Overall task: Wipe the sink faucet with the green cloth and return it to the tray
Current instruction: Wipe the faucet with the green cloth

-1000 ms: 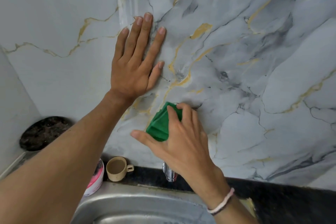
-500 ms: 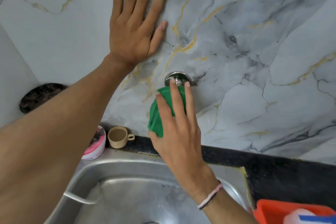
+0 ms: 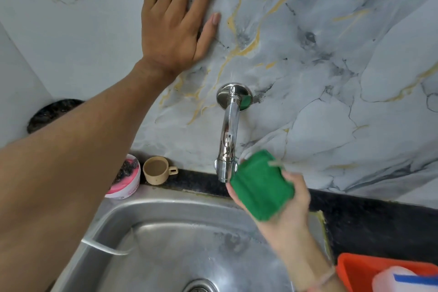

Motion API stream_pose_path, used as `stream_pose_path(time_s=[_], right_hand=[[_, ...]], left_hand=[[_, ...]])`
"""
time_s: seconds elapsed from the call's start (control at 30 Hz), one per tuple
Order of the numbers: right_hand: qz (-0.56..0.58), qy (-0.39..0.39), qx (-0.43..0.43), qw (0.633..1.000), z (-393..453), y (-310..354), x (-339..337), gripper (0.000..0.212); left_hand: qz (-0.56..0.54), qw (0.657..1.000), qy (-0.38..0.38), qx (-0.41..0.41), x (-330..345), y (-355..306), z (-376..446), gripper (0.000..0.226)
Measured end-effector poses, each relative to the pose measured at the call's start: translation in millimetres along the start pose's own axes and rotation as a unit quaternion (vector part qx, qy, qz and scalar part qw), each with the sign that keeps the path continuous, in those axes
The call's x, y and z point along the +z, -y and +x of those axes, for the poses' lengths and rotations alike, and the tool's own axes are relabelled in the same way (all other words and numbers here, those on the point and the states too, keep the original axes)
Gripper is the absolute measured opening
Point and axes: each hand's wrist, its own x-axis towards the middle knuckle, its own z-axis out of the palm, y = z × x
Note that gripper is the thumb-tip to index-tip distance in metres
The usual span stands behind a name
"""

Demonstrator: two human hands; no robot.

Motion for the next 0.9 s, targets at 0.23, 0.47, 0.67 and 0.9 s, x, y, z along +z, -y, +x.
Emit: stream_pose_path(time_s=[0.23,0.47,0.67,0.9], right_hand=[[-0.046,0.242,0.179,0.953,76.6,36.4,87.2,0.117],[-0.246,0.227,0.09,0.938,45.8,9.6,51.3,0.087],[-0.368,0.14,0.042,0.918,18.2,7.4,35.3,0.099],[-0.339,-0.108,-0.291,0.888,8.1,38.6,70.9,0.017]], left_hand=[[0.006,1.0,0.013,0.004,-2.9,0.1,0.1,0.06],[-0.005,1.0,0.008,0.005,-3.6,0.9,1.1,0.057],[-0.015,1.0,0.025,-0.003,-6.3,0.3,3.2,0.061],[-0.015,0.999,0.045,0.005,-11.5,0.5,6.6,0.064]])
